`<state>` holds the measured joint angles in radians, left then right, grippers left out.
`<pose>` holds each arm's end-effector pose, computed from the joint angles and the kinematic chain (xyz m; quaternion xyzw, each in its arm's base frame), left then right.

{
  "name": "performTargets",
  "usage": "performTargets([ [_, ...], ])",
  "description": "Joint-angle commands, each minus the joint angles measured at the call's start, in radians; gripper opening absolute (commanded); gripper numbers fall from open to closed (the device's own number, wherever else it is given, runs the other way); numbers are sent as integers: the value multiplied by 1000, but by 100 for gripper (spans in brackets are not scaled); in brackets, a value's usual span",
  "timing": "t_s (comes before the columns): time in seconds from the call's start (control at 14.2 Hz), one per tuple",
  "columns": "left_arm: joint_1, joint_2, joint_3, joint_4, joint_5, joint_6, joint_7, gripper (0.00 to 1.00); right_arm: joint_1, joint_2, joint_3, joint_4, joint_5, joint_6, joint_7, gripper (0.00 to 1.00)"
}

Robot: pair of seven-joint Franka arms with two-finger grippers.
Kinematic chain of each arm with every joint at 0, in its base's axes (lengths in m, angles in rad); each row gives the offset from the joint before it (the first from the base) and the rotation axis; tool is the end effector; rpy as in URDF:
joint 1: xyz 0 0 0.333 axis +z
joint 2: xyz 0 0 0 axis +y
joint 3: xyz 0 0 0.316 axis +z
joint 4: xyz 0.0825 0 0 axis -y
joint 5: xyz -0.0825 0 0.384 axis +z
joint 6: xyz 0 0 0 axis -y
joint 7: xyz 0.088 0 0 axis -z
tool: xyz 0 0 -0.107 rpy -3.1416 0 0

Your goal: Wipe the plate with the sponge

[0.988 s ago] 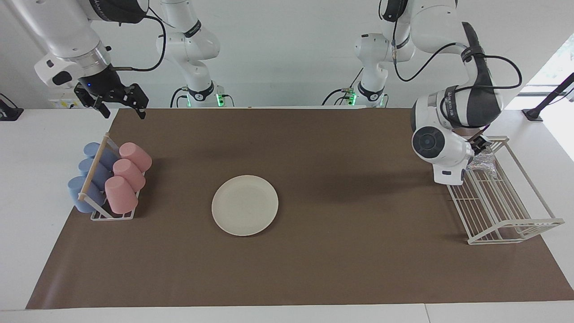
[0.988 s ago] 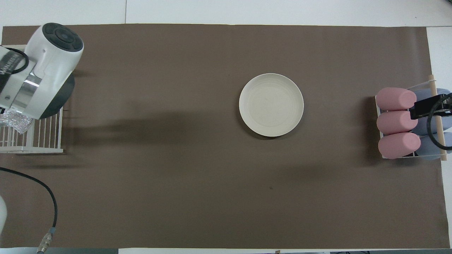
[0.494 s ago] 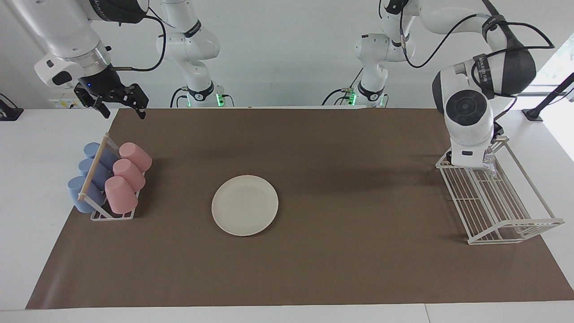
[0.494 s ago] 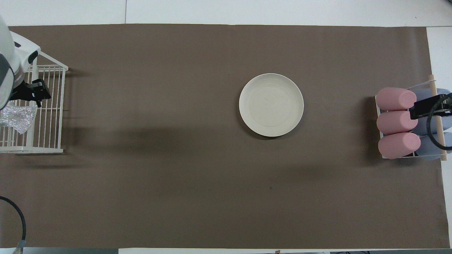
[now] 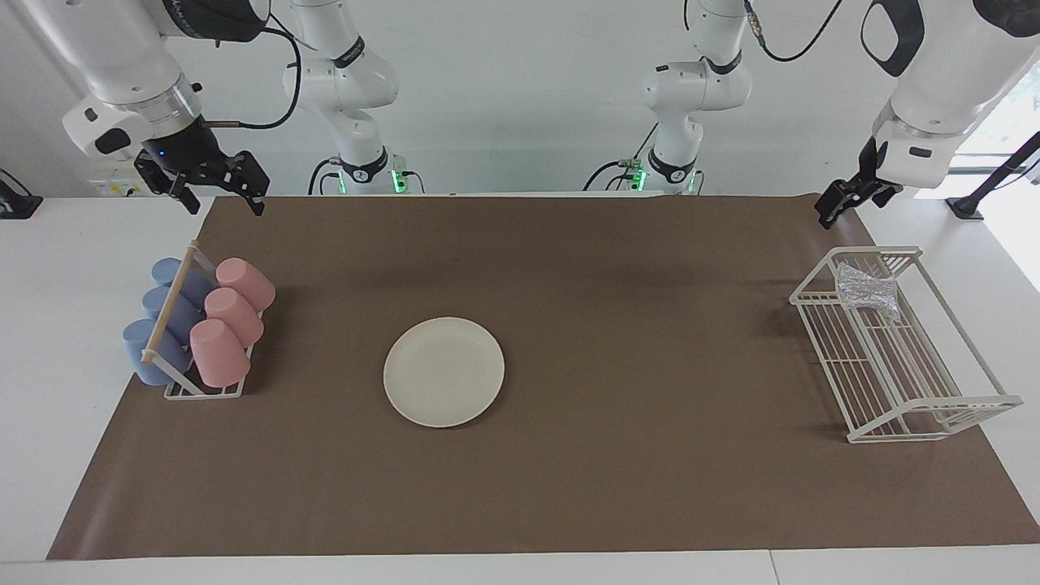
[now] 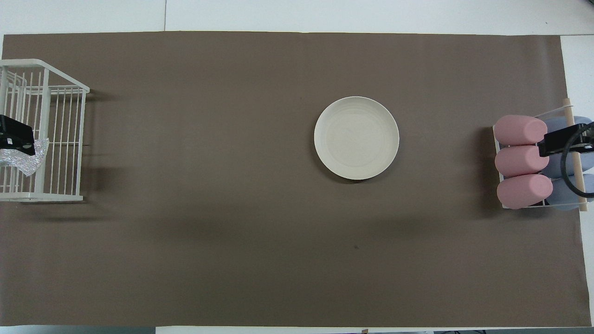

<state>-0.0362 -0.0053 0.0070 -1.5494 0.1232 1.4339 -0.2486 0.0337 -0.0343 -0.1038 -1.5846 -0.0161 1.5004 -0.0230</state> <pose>0.5384 -0.0012 0.6270 -0.9900 -0.1141 0.0459 0.0684 0.5349 -0.0404 0.6306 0.9994 -0.0238 -0.0253 0.0051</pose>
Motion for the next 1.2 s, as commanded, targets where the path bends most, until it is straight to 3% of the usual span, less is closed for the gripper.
performTargets([
  [0.0,7,-105,-1,-122,-66,5,25,100,2,-22,3,-23,-1,15,3,100],
  [0.21,7,-114,-1,-136,-112,16,104,100,2,-22,3,-23,-1,17,5,100],
  [0.49,-2,-59,1,-94,-140,83,97,100,2,-22,1,-25,-1,15,5,100],
  [0.71,-8,1,-1,32,-142,28,95,100,2,-22,1,-23,-1,15,6,100],
  [1.13,-8,-5,-9,-3,-152,19,103,100,2,-22,1,-23,-1,17,12,100],
])
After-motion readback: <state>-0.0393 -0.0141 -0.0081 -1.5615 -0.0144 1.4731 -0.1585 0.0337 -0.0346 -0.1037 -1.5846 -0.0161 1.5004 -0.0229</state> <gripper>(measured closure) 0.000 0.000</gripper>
